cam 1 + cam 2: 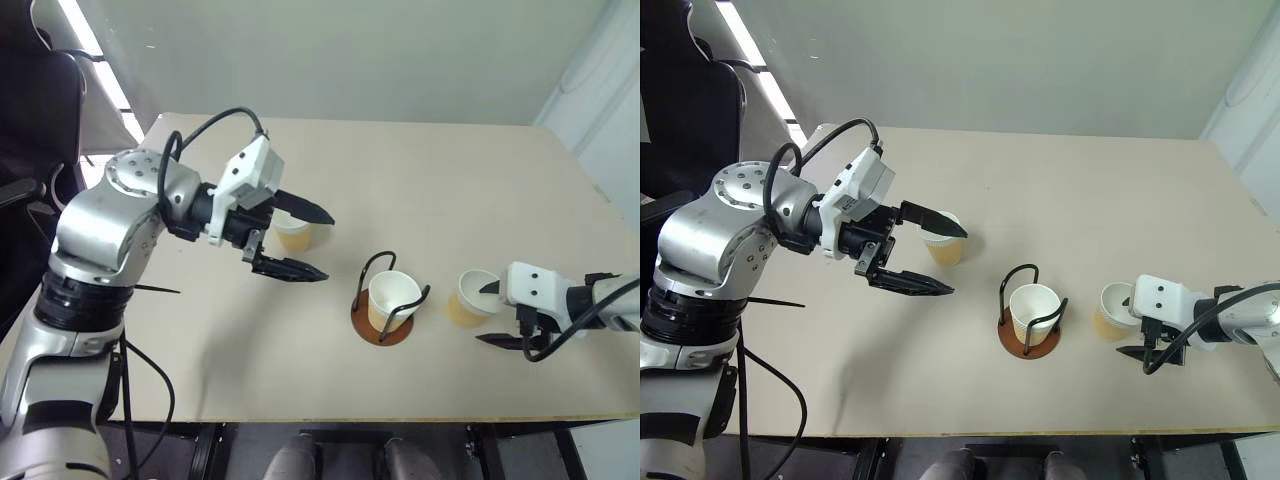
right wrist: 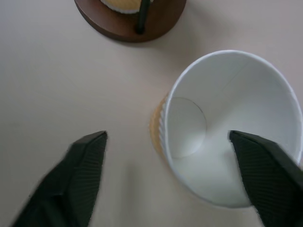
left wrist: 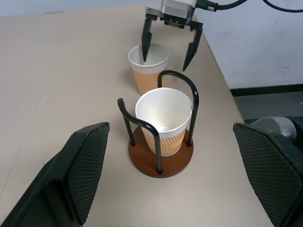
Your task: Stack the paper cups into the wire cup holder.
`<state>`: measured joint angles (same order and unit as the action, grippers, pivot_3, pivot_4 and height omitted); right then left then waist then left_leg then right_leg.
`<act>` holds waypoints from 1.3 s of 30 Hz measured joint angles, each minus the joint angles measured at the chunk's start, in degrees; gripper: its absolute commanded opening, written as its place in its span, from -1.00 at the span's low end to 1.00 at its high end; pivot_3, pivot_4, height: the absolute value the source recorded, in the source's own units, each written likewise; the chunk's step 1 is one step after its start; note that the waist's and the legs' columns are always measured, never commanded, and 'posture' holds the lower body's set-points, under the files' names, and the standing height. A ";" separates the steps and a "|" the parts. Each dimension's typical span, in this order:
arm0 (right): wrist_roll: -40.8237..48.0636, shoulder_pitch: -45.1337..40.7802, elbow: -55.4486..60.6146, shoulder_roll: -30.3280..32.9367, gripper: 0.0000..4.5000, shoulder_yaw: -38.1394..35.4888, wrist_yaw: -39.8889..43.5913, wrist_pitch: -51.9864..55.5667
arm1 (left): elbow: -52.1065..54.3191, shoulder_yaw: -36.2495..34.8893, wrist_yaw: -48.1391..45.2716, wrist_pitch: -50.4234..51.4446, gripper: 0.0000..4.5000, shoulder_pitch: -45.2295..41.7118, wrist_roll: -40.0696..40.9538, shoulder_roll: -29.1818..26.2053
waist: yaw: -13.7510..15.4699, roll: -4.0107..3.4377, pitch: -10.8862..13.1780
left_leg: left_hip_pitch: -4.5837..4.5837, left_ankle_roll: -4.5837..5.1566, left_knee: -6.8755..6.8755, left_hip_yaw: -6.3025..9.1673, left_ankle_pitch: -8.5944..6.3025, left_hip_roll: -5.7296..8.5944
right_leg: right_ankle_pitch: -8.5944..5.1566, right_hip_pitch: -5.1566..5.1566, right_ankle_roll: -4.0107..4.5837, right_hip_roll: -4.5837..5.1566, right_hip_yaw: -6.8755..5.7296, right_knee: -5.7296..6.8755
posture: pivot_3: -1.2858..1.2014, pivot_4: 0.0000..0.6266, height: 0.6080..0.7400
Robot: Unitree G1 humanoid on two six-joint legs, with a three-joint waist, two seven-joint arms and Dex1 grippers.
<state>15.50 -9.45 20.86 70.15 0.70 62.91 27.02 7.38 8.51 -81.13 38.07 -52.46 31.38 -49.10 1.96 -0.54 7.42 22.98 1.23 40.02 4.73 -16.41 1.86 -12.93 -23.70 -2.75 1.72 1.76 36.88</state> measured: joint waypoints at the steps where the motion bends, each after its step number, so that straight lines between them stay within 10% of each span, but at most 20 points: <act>1: -0.12 -0.16 -0.25 -0.16 0.26 0.17 0.27 -0.18 | 0.28 -0.01 0.06 0.01 1.00 0.20 0.03 -0.15 | 0.00 0.00 0.00 | 0.00 0.00 0.00 0.00 0.00 0.00 | 0.00 0.00 0.00 0.00 0.00 0.00 | 0.03 -0.52 1.00; 9: 0.55 -0.90 -0.28 -0.29 -0.98 -0.02 2.76 -0.04 | 0.53 -0.01 -0.90 -0.09 1.00 1.72 0.00 -2.47 | -0.03 0.00 0.00 | 0.01 -0.02 -0.01 0.00 -0.01 0.00 | 0.00 0.00 0.00 0.00 0.01 -0.02 | 0.03 -0.52 1.00; 29: 15.28 -32.15 9.48 1.32 -0.98 -3.72 5.11 14.63 | 0.56 -1.16 -1.20 -0.19 1.00 3.36 -0.01 -3.89 | -0.19 -0.02 0.01 | 0.15 -0.10 -0.13 0.08 -0.05 0.00 | -0.03 -0.14 0.04 -0.03 0.00 -0.15 | 0.03 -0.52 1.00; 39: 17.23 -33.82 13.77 -1.86 -0.98 0.86 5.26 17.26 | 0.45 -1.05 -1.30 -0.19 1.00 3.11 -0.11 -3.27 | -0.15 -0.03 0.02 | 0.21 -0.10 -0.14 0.13 -0.05 0.01 | -0.03 -0.17 0.04 -0.02 -0.02 -0.21 | 0.03 -0.52 1.00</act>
<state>32.73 -43.26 34.63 68.29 1.55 68.17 44.28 7.83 7.46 -82.43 37.89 -49.36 31.27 -52.37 1.82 -0.57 7.44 23.20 1.13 39.88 4.86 -16.46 1.87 -12.96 -23.87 -2.71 1.70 1.74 36.67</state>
